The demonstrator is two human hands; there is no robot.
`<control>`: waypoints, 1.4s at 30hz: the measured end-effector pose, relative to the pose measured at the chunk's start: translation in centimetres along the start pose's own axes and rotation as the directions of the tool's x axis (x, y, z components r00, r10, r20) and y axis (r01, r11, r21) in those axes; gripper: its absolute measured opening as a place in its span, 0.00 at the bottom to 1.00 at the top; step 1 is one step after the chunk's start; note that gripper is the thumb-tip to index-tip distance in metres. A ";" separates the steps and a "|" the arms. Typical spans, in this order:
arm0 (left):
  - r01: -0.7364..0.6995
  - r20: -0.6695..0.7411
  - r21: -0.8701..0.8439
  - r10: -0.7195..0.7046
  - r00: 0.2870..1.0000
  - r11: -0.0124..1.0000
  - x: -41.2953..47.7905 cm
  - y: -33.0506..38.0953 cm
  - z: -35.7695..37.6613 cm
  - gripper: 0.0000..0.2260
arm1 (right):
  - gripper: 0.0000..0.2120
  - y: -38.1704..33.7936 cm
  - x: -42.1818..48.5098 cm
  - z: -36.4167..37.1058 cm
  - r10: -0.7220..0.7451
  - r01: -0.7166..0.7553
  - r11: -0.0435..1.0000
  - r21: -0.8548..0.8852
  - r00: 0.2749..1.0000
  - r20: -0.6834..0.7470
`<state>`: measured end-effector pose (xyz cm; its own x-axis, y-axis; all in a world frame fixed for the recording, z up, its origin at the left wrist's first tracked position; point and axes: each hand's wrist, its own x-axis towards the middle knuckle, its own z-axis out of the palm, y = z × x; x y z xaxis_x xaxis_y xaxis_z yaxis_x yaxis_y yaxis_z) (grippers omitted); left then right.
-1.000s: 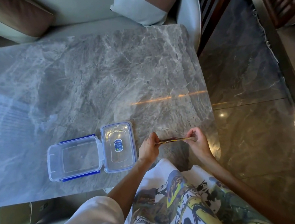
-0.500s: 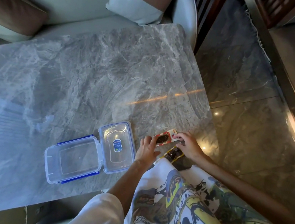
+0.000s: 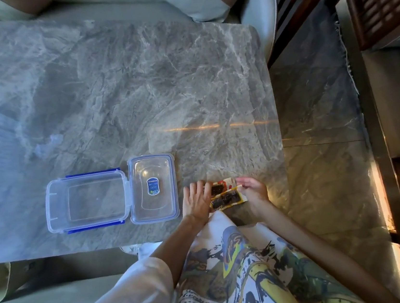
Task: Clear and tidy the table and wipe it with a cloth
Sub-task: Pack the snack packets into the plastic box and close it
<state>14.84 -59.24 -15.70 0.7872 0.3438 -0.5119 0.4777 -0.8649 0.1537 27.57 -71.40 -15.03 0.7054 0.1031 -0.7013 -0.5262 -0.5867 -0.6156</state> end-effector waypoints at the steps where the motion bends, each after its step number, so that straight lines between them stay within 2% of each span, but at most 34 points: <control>1: 0.007 0.003 -0.018 -0.007 1.000 1.000 0.0 0.0 -0.1 0.31 | 0.15 0.1 0.1 -0.1 0.028 -0.028 0.999 0.040 1.000 0.006; 5: 0.013 0.018 -0.050 -0.012 1.000 0.999 0.3 -0.1 0.0 0.33 | 0.13 0.0 0.0 -0.2 0.040 -0.043 0.997 0.067 0.998 0.053; 7: -0.039 0.003 -0.044 0.039 0.999 0.998 0.3 -0.3 0.4 0.30 | 0.12 -0.5 -0.2 -0.1 0.013 -0.025 0.997 0.077 0.990 0.143; 10: -0.079 -0.008 -0.035 0.079 0.997 0.996 0.1 -0.5 0.6 0.27 | 0.14 -1.3 -0.4 0.1 0.014 -0.092 0.969 0.231 0.948 0.318; 12: -0.040 0.009 -0.051 0.041 0.999 0.998 -0.1 -0.4 0.7 0.26 | 0.14 -1.4 -0.2 0.6 0.038 -0.117 0.954 0.278 0.960 0.276; 15: 0.076 0.061 -0.112 -0.070 0.996 0.991 -0.1 -0.2 0.8 0.22 | 0.12 -0.8 0.0 0.8 0.054 -0.056 0.997 0.045 0.998 0.042; 16: 0.107 0.084 -0.129 -0.097 0.992 0.986 -0.1 -0.1 0.8 0.22 | 0.12 -0.7 -0.1 0.7 0.033 -0.033 0.998 -0.044 0.999 0.008; 19: 0.161 0.123 -0.176 -0.140 0.982 0.971 0.2 0.0 0.4 0.20 | 0.12 -0.7 0.1 0.5 -0.023 0.035 0.971 -0.235 0.998 0.054; 21: 0.198 0.164 -0.282 -0.156 0.974 0.939 0.5 -0.3 -0.2 0.17 | 0.12 -1.1 0.1 0.4 -0.029 0.059 0.964 -0.258 0.993 0.118; 25: 0.297 0.291 -0.612 -0.140 0.946 0.733 0.5 -2.5 -2.1 0.13 | 0.15 -1.9 0.1 -0.1 -0.035 0.118 0.963 -0.241 0.946 0.322; 27: 0.280 0.290 -0.719 -0.091 0.953 0.636 -0.1 -3.2 -3.1 0.12 | 0.16 -2.6 0.2 0.0 -0.034 0.139 0.959 -0.245 0.920 0.390; 28: 0.268 0.281 -0.787 -0.065 0.958 0.556 -0.7 -3.7 -3.6 0.11 | 0.16 -3.0 0.1 0.5 -0.032 0.132 0.967 -0.219 0.913 0.407; 31: 0.262 0.258 -0.950 -0.045 0.965 0.171 -3.1 -5.5 -5.5 0.15 | 0.16 -5.3 -1.1 2.6 -0.019 0.031 0.999 -0.017 0.886 0.464; 34: 0.263 0.274 -0.955 -0.073 0.959 -0.134 -6.1 -8.5 -6.9 0.17 | 0.08 -8.2 -3.1 5.9 -0.034 -0.020 0.996 0.088 0.821 0.569; 35: 0.258 0.274 -0.948 -0.065 0.960 -0.188 -7.1 -9.6 -7.2 0.19 | 0.06 -9.0 -3.9 7.2 -0.041 -0.027 0.994 0.105 0.801 0.597; 37: 0.248 0.263 -0.940 -0.035 0.964 -0.235 -8.8 -12.0 -7.7 0.24 | 0.03 -10.4 -5.7 10.1 -0.071 0.007 0.994 0.106 0.783 0.618; 39: 0.227 0.251 -0.931 -0.048 0.967 -0.286 -10.4 -14.6 -8.0 0.28 | 0.02 -11.4 -7.8 13.2 -0.108 0.061 0.993 0.100 0.801 0.589; 42: 0.110 0.222 -0.918 -0.263 0.939 -0.381 -12.4 -19.3 -8.4 0.18 | 0.03 -11.8 -10.8 17.8 -0.116 0.052 0.989 0.139 0.858 0.500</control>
<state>-0.88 -43.75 -5.15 0.5269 0.4692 -0.7087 0.2631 0.7028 0.6609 17.72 -51.35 -6.62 0.4286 0.5583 -0.7104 -0.5498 -0.4627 -0.6954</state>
